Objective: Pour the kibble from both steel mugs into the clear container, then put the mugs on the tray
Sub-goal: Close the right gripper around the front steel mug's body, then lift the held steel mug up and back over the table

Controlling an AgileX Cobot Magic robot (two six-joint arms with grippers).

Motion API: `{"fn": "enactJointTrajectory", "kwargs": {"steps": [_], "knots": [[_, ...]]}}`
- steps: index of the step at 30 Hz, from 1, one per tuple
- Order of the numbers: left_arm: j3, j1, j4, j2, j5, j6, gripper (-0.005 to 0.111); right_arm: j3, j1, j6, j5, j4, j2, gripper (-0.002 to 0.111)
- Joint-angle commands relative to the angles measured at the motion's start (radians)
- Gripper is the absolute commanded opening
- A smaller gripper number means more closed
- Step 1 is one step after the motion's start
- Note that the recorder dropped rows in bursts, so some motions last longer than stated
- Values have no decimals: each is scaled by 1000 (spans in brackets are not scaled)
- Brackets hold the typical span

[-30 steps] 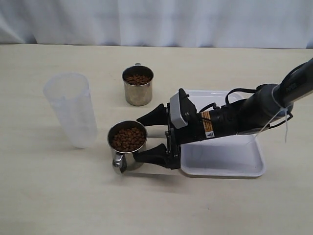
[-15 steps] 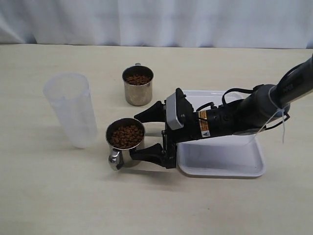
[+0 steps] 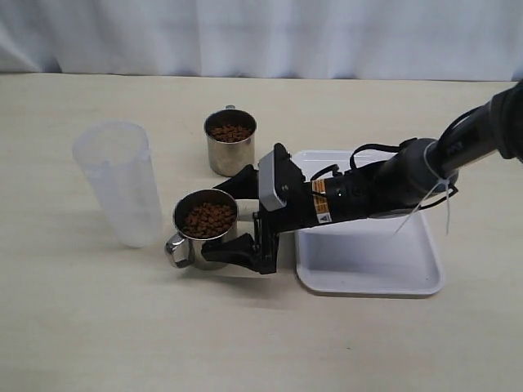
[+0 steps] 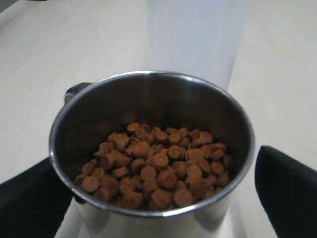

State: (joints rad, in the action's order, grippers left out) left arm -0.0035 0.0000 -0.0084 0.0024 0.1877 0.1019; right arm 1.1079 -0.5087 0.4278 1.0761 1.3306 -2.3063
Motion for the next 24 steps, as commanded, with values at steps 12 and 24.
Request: {"fn": "enactJointTrajectory", "kwargs": {"steps": [12,24], "knots": [[3,-1,-3,-2,-8,-1,0,140,-8,89,80,43,-85,107],[3,-1,-3,-2,-8,-1,0,195,-40,111,79,17,-114,107]]}}
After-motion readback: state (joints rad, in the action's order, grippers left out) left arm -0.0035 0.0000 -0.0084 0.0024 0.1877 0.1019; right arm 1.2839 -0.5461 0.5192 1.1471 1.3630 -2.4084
